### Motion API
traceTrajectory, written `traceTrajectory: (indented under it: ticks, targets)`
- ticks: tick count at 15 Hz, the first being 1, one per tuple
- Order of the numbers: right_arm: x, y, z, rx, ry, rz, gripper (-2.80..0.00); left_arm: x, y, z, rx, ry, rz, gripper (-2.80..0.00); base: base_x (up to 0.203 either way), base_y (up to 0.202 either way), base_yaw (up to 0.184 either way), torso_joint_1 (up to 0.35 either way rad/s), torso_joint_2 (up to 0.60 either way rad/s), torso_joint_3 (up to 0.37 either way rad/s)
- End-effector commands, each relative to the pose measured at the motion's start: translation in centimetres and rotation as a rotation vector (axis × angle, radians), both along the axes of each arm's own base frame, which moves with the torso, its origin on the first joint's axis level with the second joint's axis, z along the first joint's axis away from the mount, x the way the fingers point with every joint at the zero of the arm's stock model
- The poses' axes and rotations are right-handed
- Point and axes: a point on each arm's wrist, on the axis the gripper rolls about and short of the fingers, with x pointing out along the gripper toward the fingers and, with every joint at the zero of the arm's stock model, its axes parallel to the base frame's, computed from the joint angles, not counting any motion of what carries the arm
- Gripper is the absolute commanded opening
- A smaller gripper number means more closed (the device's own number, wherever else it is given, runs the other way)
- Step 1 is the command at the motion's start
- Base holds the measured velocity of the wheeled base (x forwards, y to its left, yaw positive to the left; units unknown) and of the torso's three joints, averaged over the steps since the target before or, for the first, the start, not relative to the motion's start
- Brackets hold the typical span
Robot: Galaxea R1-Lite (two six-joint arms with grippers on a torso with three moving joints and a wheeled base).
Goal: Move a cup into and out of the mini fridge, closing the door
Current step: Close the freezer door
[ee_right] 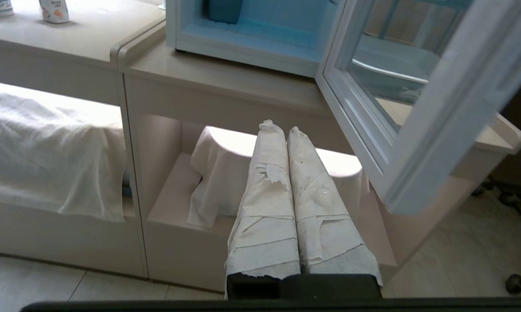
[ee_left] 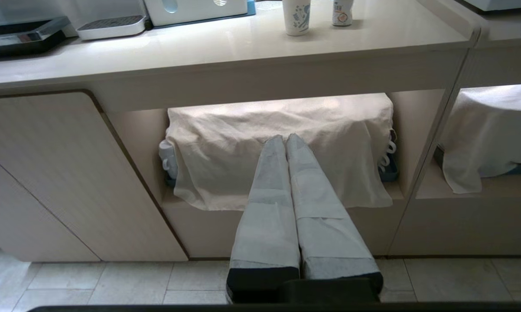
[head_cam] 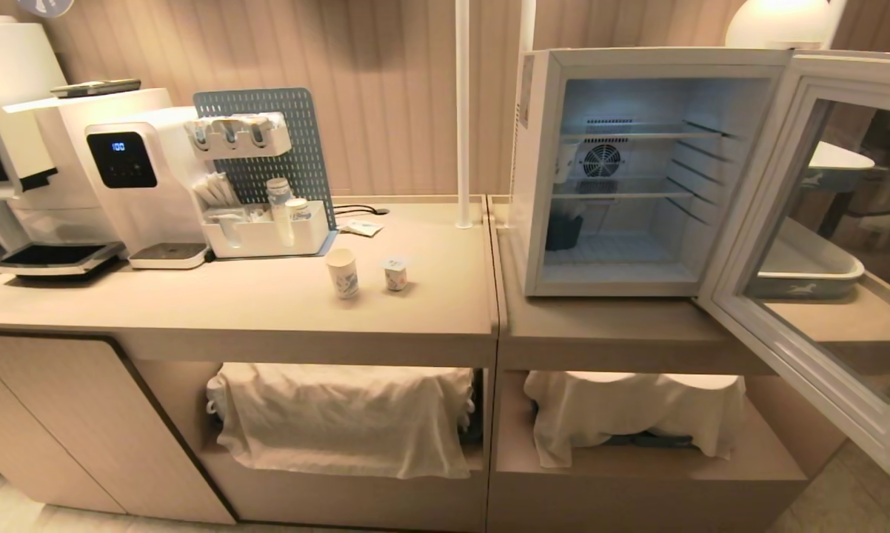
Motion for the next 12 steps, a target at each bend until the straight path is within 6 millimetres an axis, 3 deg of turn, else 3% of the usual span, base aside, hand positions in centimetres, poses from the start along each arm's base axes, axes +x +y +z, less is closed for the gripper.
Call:
traceTrajectory:
  ticks: [1, 4, 12]
  targets:
    - [0.0, 0.0, 0.01, -0.003, -0.001, 0.001, -2.8, 0.0, 0.0, 0.0, 0.0, 0.0, 0.0, -2.8, -0.191, 0.0, -0.003, 0.003, 0.01, 0.001]
    - [0.0, 0.0, 0.01, -0.003, -0.001, 0.001, -2.8, 0.0, 0.0, 0.02, 0.004, -0.002, 0.0, -2.8, -0.137, 0.0, -0.001, 0.001, 0.0, 0.005]
    - [0.0, 0.0, 0.01, -0.003, -0.001, 0.001, -2.8, 0.01, 0.0, 0.02, 0.001, 0.0, 0.0, -2.8, 0.0, 0.0, 0.0, 0.0, 0.0, 0.0]
